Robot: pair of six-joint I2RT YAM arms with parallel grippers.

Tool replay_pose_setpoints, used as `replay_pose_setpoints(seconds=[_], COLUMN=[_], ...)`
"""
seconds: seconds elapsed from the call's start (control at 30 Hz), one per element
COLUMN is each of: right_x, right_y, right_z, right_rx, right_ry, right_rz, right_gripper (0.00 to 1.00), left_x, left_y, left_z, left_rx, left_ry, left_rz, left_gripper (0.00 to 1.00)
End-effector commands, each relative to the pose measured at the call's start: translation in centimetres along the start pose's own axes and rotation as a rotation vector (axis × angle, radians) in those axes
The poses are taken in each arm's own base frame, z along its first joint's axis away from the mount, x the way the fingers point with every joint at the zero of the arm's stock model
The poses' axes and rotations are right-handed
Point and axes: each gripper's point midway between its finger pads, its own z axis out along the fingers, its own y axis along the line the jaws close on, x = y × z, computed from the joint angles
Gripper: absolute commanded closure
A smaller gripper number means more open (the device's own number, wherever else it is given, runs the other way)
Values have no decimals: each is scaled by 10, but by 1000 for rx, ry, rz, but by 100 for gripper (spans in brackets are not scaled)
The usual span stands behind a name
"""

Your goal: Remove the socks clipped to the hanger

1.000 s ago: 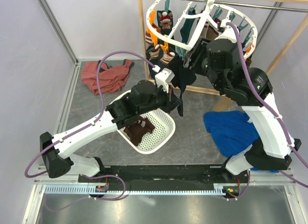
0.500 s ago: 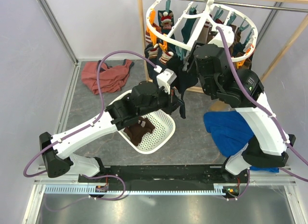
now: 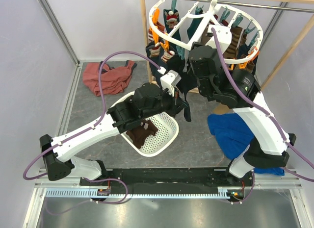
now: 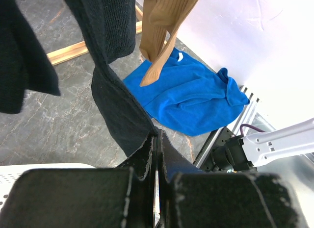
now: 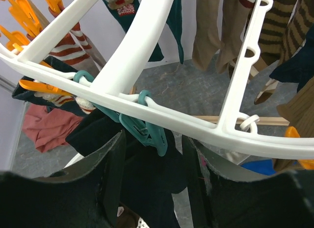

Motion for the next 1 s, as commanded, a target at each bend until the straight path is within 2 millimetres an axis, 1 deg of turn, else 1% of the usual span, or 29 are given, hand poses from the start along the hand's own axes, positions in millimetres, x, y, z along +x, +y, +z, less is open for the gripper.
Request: replay_pose_setpoints(seconds=[0.0, 0.1, 0.2, 0.27, 0.43, 0.57, 0.8, 0.9, 0.97], right_x=[-7, -9, -4, 0, -4, -2, -6, -9, -11], right_y=[1, 7, 9, 7, 4, 6, 1, 2, 2], right_z=[-3, -7, -10, -8, -8, -2, 3, 4, 4], right_rx=[8, -26, -30, -4, 33, 63, 115, 123, 127], right_ry=[-23, -17, -5, -3, -30, -43, -81, -95, -104], right_rz=[0, 22, 30, 14, -6, -47, -89, -93, -99], right_gripper=[43, 44, 46, 46, 46, 46, 46, 49, 55], left_x=[-27, -26, -27, -27, -27, -25, -24, -25, -25], left_y=[-11, -13, -13, -15, -19, -22, -25, -26, -27], left_z=[-12, -13, -14, -15, -20, -21, -22, -22, -22], left_rx=[20, 23, 24, 26, 37, 51, 54, 55, 56], left_ry=[-73, -72, -74, -77, -86, -89, -90, -92, -94], left_rz=[46, 47, 50, 52, 55, 57, 59, 61, 61], left_gripper=[98, 98, 98, 98, 98, 98, 98, 98, 98])
